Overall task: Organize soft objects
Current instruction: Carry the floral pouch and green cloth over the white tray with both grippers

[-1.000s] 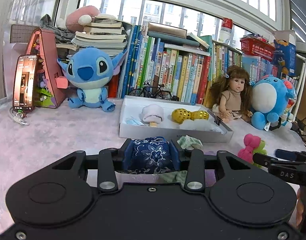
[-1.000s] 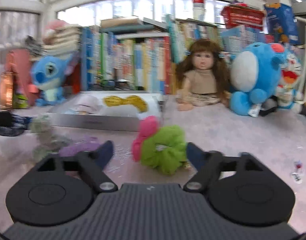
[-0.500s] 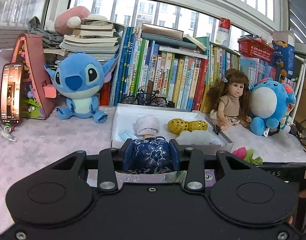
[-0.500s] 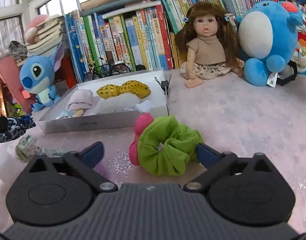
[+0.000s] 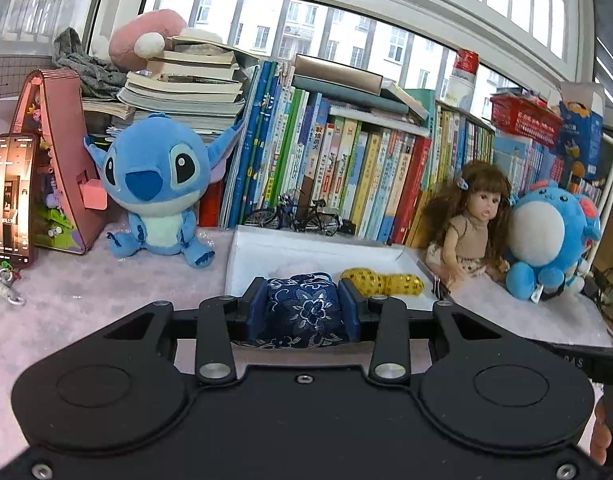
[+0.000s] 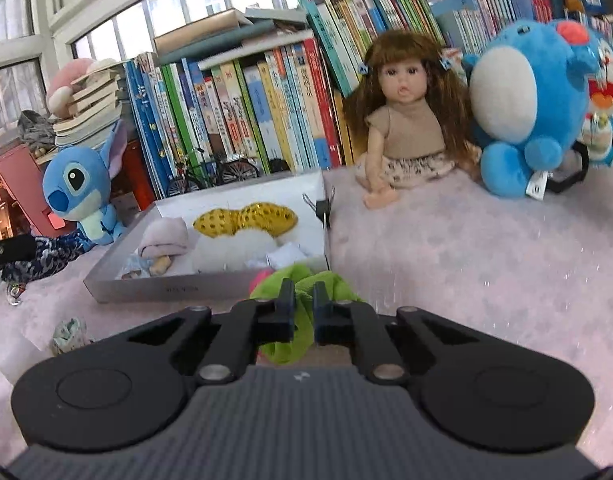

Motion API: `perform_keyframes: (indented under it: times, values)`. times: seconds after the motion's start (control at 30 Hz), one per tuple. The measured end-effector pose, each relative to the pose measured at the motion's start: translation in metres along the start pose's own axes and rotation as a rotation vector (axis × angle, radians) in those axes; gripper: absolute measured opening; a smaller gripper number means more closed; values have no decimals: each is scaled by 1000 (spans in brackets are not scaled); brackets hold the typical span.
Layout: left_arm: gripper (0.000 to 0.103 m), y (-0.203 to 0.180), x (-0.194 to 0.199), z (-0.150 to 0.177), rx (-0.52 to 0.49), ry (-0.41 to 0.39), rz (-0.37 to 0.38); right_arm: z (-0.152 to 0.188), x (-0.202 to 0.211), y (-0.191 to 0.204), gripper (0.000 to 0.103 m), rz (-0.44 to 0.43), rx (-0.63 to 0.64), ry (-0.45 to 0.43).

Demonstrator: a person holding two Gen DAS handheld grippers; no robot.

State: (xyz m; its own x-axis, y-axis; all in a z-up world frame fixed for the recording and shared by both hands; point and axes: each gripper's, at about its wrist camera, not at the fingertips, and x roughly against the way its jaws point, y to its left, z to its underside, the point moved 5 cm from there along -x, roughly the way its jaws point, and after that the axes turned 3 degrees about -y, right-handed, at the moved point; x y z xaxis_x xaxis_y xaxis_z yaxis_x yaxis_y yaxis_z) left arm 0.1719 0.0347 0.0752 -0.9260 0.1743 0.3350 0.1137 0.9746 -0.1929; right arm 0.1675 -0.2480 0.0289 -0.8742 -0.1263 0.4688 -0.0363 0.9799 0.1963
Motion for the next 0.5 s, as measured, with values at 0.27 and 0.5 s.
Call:
perform_keyframes:
  times: [0.27, 0.5]
  values:
    - [37, 0, -14, -9, 1, 8, 10, -18, 8, 6, 9, -21, 22, -44]
    - [37, 4, -37, -23, 41, 32, 38, -48, 9, 14, 8, -45, 37, -84]
